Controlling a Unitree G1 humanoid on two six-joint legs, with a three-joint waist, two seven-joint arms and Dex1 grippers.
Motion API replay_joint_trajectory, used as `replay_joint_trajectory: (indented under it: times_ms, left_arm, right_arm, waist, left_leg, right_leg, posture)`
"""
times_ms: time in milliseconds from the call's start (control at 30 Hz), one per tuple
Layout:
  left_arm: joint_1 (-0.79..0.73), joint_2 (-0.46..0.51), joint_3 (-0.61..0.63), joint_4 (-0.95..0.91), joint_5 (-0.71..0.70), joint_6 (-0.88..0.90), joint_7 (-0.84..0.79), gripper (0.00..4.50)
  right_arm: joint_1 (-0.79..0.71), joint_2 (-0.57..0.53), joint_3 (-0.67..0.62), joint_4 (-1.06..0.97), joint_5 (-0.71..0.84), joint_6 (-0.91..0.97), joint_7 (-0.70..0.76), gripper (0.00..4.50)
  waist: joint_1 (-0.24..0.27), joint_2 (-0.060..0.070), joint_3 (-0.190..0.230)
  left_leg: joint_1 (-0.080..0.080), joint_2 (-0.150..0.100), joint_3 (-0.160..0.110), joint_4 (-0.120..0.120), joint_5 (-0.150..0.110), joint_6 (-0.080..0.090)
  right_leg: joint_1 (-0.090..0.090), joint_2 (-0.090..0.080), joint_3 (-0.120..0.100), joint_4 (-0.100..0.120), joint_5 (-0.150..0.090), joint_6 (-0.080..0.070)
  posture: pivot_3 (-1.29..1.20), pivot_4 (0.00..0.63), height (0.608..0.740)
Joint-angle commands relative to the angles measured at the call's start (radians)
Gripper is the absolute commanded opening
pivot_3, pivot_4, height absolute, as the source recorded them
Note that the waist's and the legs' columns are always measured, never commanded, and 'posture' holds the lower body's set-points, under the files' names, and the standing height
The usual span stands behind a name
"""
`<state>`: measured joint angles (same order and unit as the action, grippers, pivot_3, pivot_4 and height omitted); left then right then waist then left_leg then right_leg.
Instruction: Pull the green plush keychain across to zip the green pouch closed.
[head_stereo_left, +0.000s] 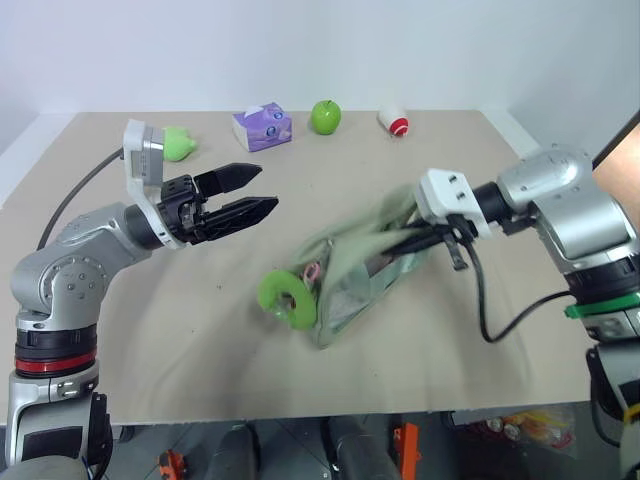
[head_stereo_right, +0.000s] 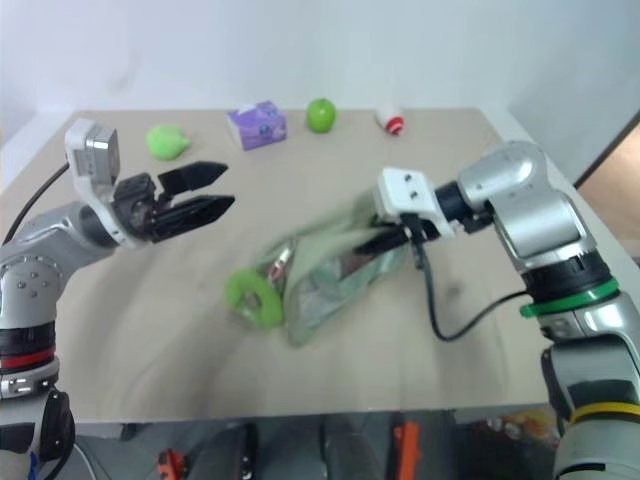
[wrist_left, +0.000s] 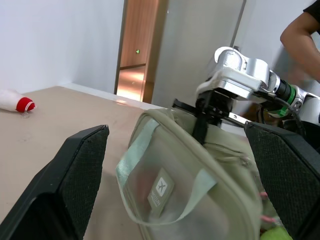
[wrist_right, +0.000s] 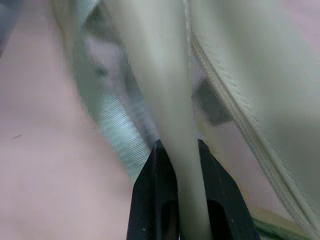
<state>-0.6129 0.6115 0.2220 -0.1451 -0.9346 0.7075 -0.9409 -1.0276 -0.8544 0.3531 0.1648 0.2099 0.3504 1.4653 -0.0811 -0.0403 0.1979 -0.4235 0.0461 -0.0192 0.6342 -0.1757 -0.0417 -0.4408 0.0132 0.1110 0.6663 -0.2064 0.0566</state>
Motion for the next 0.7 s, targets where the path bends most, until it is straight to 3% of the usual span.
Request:
replay_joint_trajectory:
  times_ms: [33, 233, 500, 700]
  left_arm:
    - [-0.041, 0.033, 0.105, 0.018, -0.016, -0.043, 0.021, 4.50]
    - [-0.032, 0.085, 0.165, 0.040, -0.030, -0.039, 0.002, 4.50]
    - [0.030, 0.113, 0.147, 0.015, -0.009, -0.038, -0.030, 4.50]
    - [0.062, 0.110, 0.137, 0.008, 0.004, -0.046, -0.030, 4.50]
  right_arm:
    - [-0.058, 0.012, -0.024, -0.052, -0.031, 0.235, -0.091, 0.16]
    - [-0.071, 0.035, 0.010, -0.164, -0.054, 0.400, -0.142, 0.16]
    - [-0.220, 0.152, -0.002, -0.123, -0.019, 0.691, -0.227, 0.16]
    - [-0.220, 0.169, -0.002, -0.192, 0.026, 0.699, -0.231, 0.16]
  waist:
    - [0.001, 0.000, 0.000]
    - [0.005, 0.000, 0.000]
    - [0.002, 0.000, 0.000]
    - [0.002, 0.000, 0.000]
  left_leg:
    - [0.000, 0.000, 0.000, 0.000, 0.000, 0.000]
    - [-0.001, 0.000, 0.000, 0.000, 0.000, 0.000]
    - [-0.002, 0.000, 0.000, 0.000, 0.000, 0.000]
    - [-0.003, 0.001, -0.001, -0.002, 0.000, 0.000]
  right_leg:
    - [0.000, 0.000, 0.000, 0.000, 0.000, 0.000]
    - [0.000, 0.000, 0.000, 0.000, 0.000, 0.000]
    - [-0.002, 0.000, 0.000, 0.000, 0.000, -0.001]
    - [-0.002, 0.000, -0.001, 0.000, -0.002, -0.002]
  posture:
    - [0.00, 0.150, 0.740]
    - [0.00, 0.150, 0.740]
    - [0.00, 0.150, 0.740]
    - [0.00, 0.150, 0.740]
